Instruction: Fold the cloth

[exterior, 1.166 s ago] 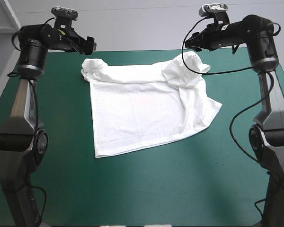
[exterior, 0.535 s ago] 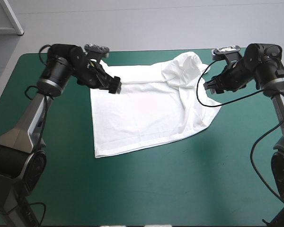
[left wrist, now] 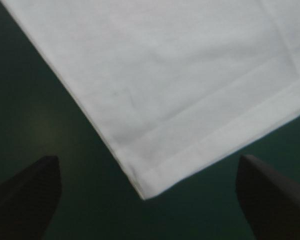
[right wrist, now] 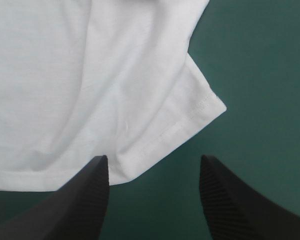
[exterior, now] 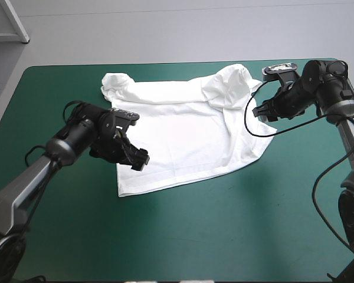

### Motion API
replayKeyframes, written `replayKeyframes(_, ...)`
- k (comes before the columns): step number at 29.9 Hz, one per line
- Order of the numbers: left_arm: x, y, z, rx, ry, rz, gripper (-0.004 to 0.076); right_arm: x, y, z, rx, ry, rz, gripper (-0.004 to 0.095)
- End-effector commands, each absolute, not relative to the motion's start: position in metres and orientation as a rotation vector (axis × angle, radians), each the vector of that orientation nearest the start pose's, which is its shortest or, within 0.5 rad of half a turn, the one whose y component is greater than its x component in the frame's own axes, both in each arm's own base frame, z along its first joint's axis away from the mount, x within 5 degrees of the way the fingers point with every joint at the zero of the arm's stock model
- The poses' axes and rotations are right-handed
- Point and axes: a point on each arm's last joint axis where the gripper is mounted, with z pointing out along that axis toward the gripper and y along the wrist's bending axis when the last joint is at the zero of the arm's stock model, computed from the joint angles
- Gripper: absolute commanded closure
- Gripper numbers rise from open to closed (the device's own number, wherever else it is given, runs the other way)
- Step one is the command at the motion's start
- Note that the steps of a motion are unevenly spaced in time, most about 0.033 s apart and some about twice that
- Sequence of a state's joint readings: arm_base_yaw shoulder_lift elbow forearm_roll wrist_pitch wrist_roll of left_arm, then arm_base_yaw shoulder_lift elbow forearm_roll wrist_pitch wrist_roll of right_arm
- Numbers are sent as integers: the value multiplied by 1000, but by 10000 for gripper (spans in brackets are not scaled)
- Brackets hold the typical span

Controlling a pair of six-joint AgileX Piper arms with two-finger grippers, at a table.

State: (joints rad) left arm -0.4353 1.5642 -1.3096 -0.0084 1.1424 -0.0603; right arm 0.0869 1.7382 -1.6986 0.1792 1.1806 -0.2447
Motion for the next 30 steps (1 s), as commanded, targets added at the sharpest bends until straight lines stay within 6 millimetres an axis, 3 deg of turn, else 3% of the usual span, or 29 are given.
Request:
replayKeyframes(1, 257, -123, 306, 426, 2751, -175, 41, 363, 47, 375, -404, 2535, 207, 382)
replayKeyframes(8, 250, -122, 249, 363, 2805, -206, 41, 363, 47, 375, -401, 2532, 207, 398)
replayKeyframes(14, 258, -129, 244, 314, 2749, -277, 41, 363, 47, 375, -401, 2534, 208, 399)
replayKeyframes(19, 261, -131, 226, 319, 2817, -257, 76, 363, 47, 375, -401, 2532, 203, 399)
replayKeyframes(25, 260, -135, 207, 344, 2876, -241, 239, 366, 45, 375, -390, 2518, 167, 399)
replayKeyframes(30, 257, -146, 207, 407, 2849, -251, 528, 373, 43, 366, -382, 2532, 140, 399)
